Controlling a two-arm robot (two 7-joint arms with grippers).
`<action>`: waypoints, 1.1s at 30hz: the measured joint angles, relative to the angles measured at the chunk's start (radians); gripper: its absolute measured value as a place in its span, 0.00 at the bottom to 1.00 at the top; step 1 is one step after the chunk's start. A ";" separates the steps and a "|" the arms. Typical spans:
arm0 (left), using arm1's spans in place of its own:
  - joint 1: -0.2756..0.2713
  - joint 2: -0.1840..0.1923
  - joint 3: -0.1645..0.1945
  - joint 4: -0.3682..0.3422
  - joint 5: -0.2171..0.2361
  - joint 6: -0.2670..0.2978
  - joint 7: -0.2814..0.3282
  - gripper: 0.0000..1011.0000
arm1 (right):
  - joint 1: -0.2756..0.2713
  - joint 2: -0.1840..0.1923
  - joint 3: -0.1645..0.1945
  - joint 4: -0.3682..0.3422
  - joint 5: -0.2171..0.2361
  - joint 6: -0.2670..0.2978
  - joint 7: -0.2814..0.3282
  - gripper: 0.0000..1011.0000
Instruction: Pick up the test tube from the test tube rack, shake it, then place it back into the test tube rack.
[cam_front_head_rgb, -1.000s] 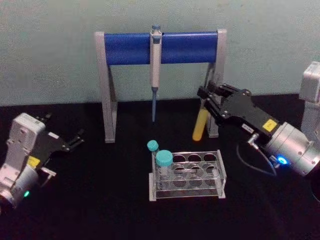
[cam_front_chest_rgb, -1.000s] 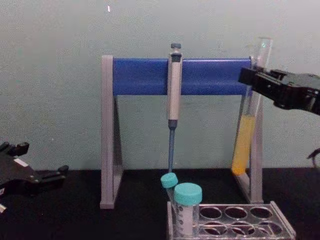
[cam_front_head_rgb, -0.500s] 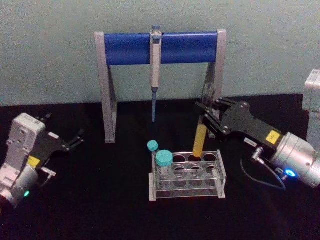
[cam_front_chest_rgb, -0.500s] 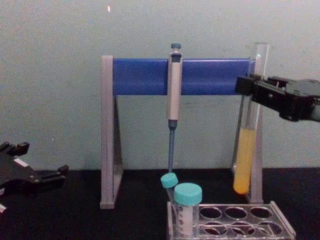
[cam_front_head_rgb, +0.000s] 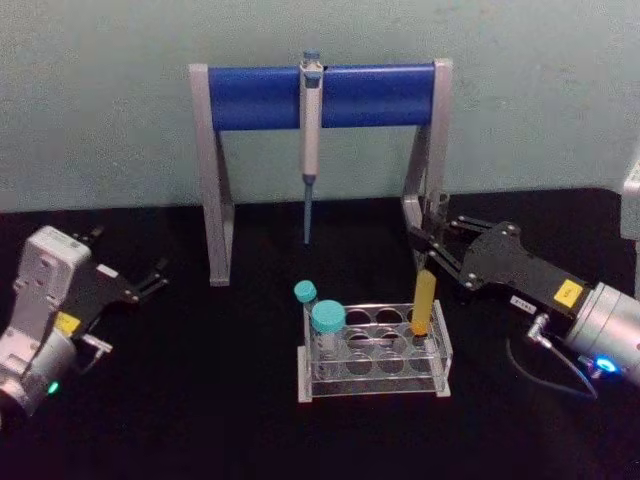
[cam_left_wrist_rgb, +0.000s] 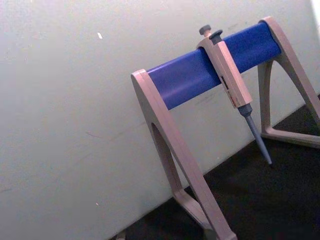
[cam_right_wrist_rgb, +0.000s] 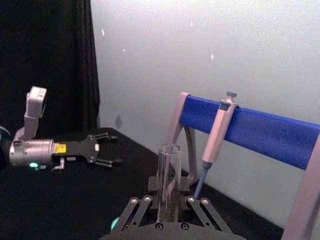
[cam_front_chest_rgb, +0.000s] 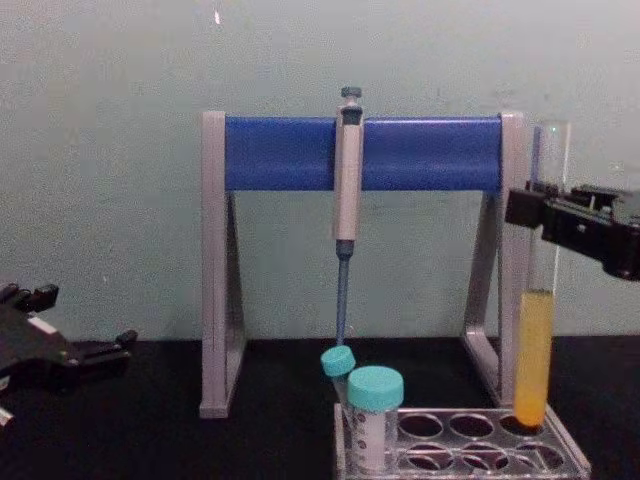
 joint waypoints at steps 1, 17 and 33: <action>0.000 0.000 0.000 0.000 0.000 0.000 0.000 0.99 | 0.000 0.001 0.000 0.003 -0.004 0.000 -0.001 0.23; 0.000 0.000 0.000 0.000 0.000 0.000 0.000 0.99 | -0.001 0.000 -0.007 0.035 -0.029 0.025 -0.017 0.23; 0.000 0.000 0.000 0.000 0.000 0.000 0.000 0.99 | 0.004 -0.012 -0.010 0.062 -0.029 0.027 -0.014 0.23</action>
